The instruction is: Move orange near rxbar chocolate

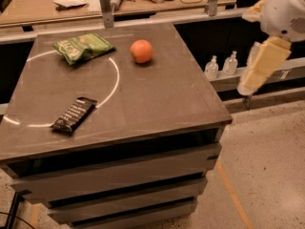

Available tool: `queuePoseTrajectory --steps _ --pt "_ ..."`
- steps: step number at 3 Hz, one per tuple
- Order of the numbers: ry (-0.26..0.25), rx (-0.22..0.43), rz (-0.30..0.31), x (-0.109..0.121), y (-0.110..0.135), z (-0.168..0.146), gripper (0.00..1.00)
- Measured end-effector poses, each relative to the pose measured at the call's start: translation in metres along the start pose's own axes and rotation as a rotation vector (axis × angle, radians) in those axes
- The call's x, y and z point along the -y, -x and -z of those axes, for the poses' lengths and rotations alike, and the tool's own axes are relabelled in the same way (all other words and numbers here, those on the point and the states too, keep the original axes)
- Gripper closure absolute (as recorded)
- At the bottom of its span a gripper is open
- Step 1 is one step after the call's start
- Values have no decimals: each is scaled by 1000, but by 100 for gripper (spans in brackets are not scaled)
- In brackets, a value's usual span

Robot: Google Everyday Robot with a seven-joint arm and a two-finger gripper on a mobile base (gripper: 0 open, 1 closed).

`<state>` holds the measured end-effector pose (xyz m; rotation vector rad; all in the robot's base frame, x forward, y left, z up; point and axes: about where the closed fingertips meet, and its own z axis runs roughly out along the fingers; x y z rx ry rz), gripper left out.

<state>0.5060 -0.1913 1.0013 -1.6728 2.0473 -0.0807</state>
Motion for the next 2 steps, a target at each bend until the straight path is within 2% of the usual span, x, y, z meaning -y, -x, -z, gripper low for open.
queuePoseTrajectory --steps 1,2 --pt "-104 77 47 58 31 -5 0" --pt "-178 129 42 106 51 -25 0"
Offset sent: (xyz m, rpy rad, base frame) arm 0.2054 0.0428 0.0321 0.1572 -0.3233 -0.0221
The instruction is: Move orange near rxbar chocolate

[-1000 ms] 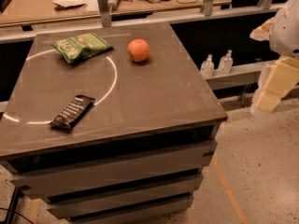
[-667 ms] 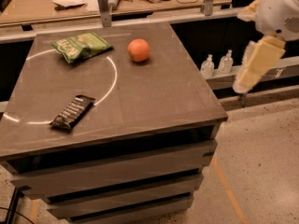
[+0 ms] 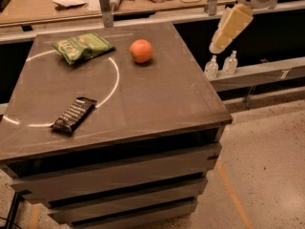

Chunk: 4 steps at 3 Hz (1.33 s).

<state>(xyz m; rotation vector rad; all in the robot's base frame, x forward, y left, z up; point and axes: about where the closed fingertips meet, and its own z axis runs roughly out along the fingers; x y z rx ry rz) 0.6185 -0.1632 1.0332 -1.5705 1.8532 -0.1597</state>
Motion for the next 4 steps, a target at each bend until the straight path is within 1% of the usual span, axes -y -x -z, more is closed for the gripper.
queuePoseTrajectory --steps 1,2,3,4 --pt "-39 79 -73 38 13 -45 0" --pt "-22 175 -142 54 35 -85 0" --pt "60 285 -205 47 64 -124 0" --pt "148 379 -227 30 93 -157 0"
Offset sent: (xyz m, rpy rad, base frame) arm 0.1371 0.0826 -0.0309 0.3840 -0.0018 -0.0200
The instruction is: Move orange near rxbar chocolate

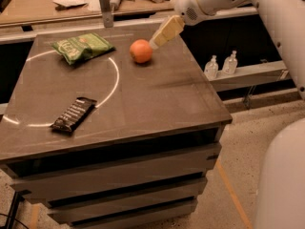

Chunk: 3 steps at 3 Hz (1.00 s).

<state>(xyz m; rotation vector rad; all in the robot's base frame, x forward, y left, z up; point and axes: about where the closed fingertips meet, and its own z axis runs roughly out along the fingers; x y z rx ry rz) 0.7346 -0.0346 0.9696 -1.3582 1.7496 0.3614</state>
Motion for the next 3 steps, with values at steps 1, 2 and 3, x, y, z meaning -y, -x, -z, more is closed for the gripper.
queuePoseTrajectory --steps 1,2,3 --pt "49 48 11 -14 1 -35 0" --pt "59 50 47 -26 -7 -74 0" --pt "70 36 56 -32 -13 -95 0"
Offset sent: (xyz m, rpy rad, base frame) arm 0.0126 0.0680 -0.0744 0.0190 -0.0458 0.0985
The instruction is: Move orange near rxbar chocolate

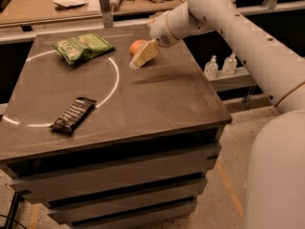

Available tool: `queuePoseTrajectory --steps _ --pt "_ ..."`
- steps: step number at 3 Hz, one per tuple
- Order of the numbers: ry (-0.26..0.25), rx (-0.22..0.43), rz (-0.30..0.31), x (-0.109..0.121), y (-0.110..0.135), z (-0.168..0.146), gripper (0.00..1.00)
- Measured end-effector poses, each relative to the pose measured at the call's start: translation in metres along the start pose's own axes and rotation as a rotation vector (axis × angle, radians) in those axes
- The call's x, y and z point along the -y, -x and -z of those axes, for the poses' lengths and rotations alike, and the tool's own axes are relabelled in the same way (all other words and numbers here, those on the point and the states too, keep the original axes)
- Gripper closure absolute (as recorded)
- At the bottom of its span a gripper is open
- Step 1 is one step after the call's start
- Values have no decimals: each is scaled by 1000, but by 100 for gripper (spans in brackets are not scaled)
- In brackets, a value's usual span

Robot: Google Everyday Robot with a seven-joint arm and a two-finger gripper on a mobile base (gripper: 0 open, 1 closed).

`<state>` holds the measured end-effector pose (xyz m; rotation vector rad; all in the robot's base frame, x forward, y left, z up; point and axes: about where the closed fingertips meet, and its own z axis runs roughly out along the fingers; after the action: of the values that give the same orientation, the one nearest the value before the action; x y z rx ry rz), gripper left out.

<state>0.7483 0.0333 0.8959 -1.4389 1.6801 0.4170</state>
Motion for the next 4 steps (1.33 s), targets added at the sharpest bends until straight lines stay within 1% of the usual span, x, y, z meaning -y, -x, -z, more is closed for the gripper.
queuePoseTrajectory --steps 1,2,3,4 --pt "12 -50 6 -7 -12 -21 18" --pt "13 -103 12 -11 -20 -31 41" --pt "23 -137 9 -12 -25 -30 64" --pt "40 -155 1 -16 -23 -10 87"
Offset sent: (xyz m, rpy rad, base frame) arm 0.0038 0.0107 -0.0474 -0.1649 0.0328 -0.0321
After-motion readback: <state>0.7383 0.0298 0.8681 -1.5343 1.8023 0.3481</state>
